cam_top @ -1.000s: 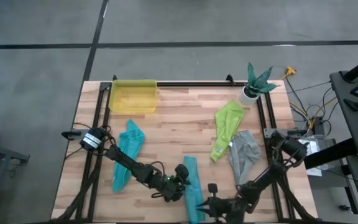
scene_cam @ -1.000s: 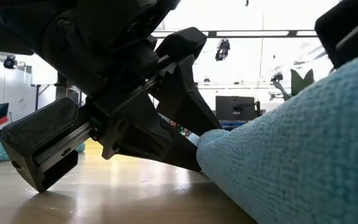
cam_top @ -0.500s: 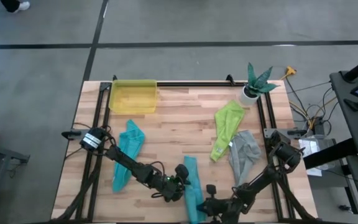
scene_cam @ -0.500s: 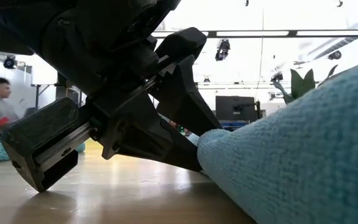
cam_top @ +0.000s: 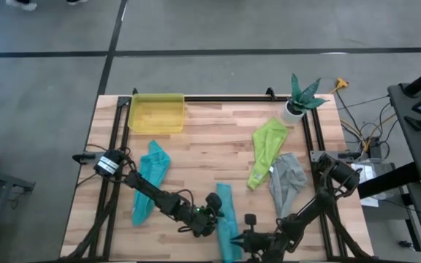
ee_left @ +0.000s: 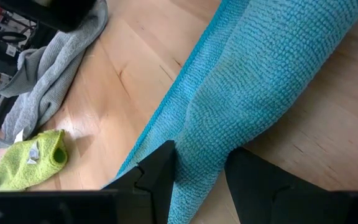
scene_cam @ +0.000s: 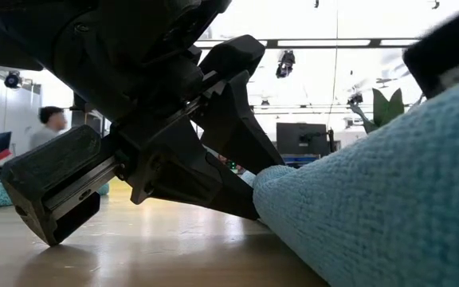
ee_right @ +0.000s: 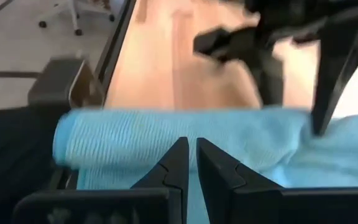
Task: Roll microfiber towels into tight, uniform cylinder then place into a basket
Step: Roll the right light blue towel
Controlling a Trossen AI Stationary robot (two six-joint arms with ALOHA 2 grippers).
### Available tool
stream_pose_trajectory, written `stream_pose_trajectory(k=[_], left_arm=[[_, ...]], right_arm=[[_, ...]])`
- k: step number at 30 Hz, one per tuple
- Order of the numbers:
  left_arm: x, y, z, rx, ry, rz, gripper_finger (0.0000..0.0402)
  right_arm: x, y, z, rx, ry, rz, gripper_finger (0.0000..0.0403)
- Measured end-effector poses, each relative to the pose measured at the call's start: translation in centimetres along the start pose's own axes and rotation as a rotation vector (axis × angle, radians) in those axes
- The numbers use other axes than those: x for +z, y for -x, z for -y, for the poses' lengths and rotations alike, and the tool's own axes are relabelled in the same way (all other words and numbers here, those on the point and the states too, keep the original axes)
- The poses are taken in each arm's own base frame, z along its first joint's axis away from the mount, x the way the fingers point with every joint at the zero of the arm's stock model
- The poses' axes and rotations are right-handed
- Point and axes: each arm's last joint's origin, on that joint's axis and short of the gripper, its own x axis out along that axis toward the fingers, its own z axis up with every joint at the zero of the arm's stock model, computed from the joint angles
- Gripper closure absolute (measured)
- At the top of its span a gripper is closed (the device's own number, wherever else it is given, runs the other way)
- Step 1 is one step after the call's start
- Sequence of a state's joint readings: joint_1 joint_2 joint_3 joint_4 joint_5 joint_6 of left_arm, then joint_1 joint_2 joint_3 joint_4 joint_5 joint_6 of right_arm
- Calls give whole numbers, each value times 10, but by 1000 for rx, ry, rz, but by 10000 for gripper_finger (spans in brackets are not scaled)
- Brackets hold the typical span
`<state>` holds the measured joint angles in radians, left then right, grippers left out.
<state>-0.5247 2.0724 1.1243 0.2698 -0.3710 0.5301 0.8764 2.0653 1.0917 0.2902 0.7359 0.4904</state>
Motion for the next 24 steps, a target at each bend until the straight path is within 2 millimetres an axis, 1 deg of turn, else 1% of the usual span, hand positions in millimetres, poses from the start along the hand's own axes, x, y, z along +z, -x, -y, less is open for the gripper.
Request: stream_pose_trajectory(k=[4,6,10,13,21,24], left_arm=[[0,0,0,-1,-1,-2,279],[0,0,0,-1,0,-1,279],[-1,0,0,-2,-2,-3,279],[-1,0,0,-2,-1,-3,279],[0,1,1,6,-3,-8,279],[1,5,3,47,-21,-52,279]], right_arm=[[8,-6,-6,9,2,20,376],[4,-11,-8,21,8,3,376],[-14,-22,-10,30,23,-47,376],[-22,-24,-8,19,-5,-66,376],[-26,-24,-6,12,-37,-70,376],[-28,-24,-5,9,-57,-74,376]])
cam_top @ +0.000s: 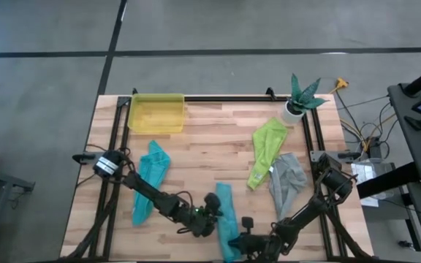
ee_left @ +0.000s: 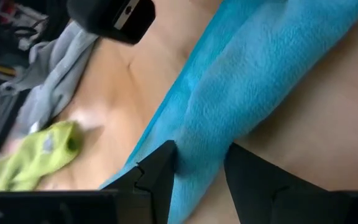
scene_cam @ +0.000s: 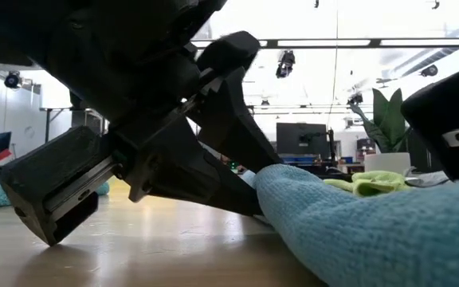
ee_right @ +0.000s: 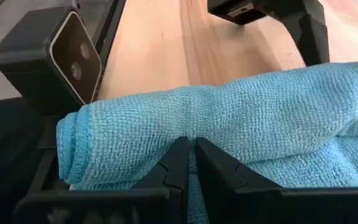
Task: Roll microfiber towels into tight, uniform cylinder then place into a basket
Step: Roll the right light blue towel
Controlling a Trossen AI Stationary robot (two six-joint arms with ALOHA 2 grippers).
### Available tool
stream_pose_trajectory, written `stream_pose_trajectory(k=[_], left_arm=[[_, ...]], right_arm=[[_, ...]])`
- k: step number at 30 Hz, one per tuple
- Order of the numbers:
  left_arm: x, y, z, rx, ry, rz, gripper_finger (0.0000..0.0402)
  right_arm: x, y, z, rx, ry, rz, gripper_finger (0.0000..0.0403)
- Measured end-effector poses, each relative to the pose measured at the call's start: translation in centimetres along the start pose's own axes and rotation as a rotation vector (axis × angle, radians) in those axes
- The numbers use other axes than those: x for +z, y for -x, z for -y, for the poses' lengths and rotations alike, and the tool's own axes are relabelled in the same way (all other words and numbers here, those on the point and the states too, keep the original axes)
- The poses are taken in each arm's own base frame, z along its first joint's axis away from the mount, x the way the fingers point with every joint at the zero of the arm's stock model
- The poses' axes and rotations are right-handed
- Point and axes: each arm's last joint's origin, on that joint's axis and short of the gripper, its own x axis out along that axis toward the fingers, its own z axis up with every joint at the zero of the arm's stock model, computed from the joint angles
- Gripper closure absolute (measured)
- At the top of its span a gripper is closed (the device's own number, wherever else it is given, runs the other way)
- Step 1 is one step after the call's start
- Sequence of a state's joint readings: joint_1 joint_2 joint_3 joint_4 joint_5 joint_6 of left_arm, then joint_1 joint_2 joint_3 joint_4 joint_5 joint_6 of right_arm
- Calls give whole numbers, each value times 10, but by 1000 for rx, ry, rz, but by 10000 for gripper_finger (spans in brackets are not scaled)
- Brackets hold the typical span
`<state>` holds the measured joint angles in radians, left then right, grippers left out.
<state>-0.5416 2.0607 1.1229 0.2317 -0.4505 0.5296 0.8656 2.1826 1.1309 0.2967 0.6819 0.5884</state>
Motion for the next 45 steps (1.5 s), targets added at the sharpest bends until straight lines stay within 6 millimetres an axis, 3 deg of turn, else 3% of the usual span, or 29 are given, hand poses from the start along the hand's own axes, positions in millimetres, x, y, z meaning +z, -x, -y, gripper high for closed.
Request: stream_pose_trajectory(k=[5,11,17,27,33,40,45], left_arm=[[7,17,7,64,-70,-67,279],[17,31,26,10,-77,-26,279],[14,22,27,-78,-2,23,279],[22,18,21,-60,-95,140,279],[17,3,18,-18,-103,160,279],[7,-8,25,110,-312,36,279],[5,-11,26,106,-330,25,279]], right_arm=[[-5,0,4,-10,-42,-7,376],[-10,-2,5,-15,-48,6,376],[-10,-4,5,-19,-46,13,376],[-9,-6,7,-27,-46,18,376],[-7,-8,8,-23,-41,36,376],[-4,-10,9,-16,-38,54,376],[-4,-10,9,-13,-43,61,376]])
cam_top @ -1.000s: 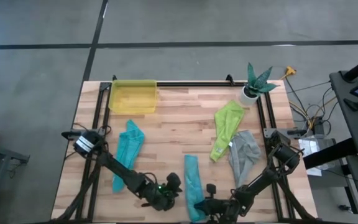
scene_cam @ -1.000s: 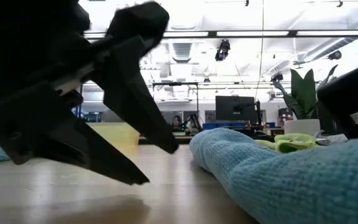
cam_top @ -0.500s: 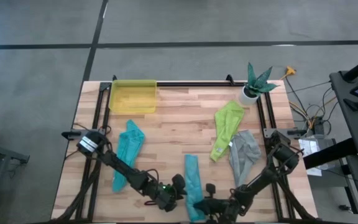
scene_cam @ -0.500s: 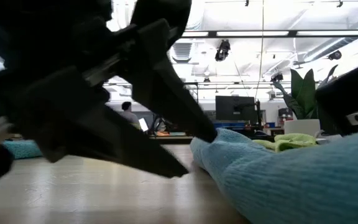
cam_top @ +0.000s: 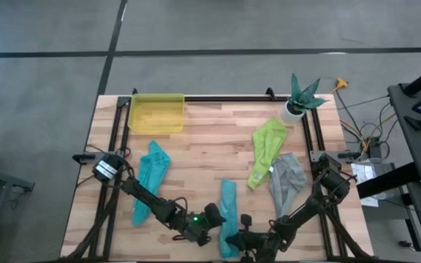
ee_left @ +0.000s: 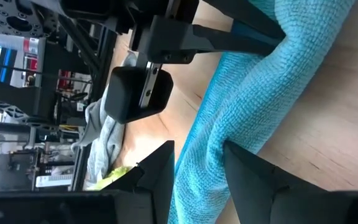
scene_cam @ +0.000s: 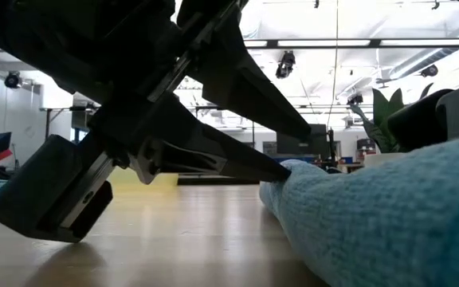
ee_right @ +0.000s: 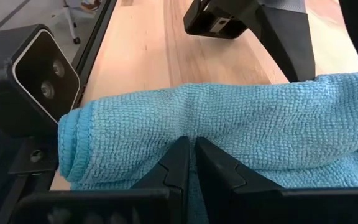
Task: Roll microfiber towels into tight, uniform cylinder then place into a basket
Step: Roll the right light blue towel
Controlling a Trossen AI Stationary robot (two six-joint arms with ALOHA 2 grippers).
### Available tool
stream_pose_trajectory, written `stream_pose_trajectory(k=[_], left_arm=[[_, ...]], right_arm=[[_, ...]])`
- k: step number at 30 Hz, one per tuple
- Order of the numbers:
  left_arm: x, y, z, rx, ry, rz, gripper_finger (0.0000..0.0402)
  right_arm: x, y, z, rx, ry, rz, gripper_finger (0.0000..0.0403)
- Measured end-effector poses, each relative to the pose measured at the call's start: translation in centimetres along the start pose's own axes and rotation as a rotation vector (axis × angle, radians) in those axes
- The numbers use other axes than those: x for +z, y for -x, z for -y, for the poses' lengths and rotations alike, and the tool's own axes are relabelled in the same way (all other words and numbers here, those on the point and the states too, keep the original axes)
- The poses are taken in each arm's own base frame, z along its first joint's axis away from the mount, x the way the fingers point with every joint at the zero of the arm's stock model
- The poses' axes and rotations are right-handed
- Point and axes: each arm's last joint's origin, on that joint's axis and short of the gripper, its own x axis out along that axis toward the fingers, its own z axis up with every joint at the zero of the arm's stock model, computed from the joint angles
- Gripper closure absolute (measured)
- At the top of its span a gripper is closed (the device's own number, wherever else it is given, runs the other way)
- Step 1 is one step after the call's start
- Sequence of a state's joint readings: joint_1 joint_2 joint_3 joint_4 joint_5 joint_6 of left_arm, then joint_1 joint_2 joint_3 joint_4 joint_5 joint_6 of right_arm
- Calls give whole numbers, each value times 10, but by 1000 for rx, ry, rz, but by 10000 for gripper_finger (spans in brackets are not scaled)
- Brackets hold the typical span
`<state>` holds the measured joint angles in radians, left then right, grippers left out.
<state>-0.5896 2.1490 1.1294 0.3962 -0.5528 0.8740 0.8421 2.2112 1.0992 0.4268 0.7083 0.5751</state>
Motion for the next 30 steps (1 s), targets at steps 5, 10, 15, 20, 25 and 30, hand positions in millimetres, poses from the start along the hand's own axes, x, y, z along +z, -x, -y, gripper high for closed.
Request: stream_pose_trajectory(k=[5,10,15,20,25,30], left_arm=[[4,-1,-4,3,11,35,279],[5,-2,-5,-4,22,53,279],[3,-4,-6,-16,51,61,279],[3,-5,-8,-17,68,85,279],[2,-6,-9,-25,73,99,279],[1,-7,-10,-24,76,97,279]], right_arm=[[1,-1,0,0,-4,3,376],[1,-1,0,1,12,6,376],[2,-1,0,1,35,13,376],[4,-1,-1,1,52,17,376],[9,-2,-4,7,103,28,376],[18,-1,-10,19,133,52,376]])
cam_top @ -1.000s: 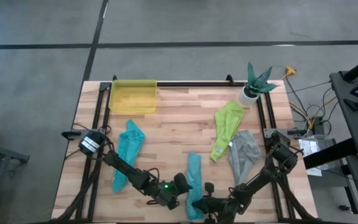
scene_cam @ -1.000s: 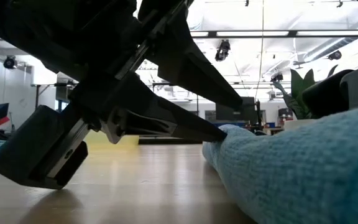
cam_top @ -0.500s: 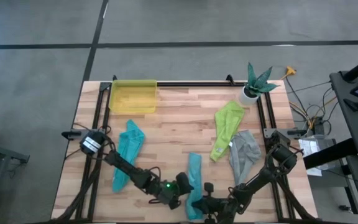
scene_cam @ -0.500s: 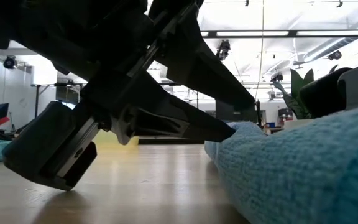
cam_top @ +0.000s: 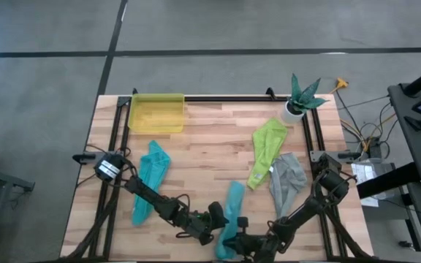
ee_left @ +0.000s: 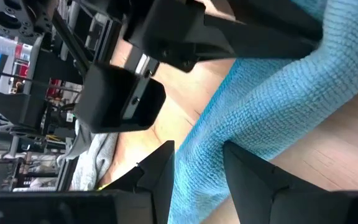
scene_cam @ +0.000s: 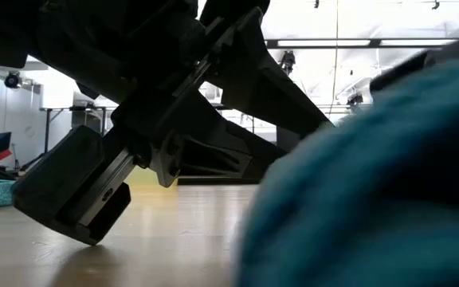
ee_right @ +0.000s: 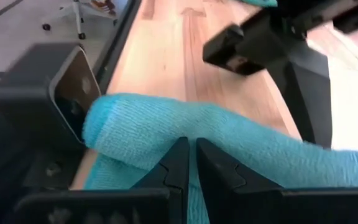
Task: Roll microfiber towels into tight, uniform cylinder then place into a basket
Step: Roll the right light blue towel
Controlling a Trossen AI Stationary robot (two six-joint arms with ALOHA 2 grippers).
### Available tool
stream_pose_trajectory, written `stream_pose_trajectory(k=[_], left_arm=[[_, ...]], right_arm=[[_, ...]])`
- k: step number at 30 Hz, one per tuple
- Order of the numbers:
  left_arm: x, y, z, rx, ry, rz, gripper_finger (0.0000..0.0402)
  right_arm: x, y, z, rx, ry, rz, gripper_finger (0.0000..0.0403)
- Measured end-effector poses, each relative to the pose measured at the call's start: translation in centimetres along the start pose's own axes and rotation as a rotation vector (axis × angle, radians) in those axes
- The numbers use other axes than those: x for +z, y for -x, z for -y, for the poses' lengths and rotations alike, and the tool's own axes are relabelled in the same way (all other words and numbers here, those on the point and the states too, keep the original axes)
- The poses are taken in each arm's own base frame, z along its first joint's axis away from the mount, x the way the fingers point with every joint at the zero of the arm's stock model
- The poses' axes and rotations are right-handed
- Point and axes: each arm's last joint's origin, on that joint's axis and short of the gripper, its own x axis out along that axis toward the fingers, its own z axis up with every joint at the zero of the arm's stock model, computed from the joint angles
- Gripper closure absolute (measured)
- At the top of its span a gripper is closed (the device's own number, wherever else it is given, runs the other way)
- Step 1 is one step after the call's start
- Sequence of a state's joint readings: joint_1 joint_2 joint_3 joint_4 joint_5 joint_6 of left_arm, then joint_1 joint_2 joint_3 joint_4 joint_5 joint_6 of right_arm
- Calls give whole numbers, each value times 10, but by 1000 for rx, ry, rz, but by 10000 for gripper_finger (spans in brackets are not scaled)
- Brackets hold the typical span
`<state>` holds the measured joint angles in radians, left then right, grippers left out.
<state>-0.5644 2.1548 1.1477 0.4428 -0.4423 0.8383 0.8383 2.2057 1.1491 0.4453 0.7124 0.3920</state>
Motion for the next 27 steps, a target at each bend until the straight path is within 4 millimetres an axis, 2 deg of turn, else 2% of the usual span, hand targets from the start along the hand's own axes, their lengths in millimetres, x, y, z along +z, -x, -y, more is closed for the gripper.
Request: stream_pose_trajectory(k=[23,27], left_arm=[[-5,-5,-6,-62,69,78,279],[-8,-7,-10,-64,78,78,294]], right_arm=[[-4,-1,0,-12,-2,-21,376],[-4,-1,0,-12,-2,-21,376]])
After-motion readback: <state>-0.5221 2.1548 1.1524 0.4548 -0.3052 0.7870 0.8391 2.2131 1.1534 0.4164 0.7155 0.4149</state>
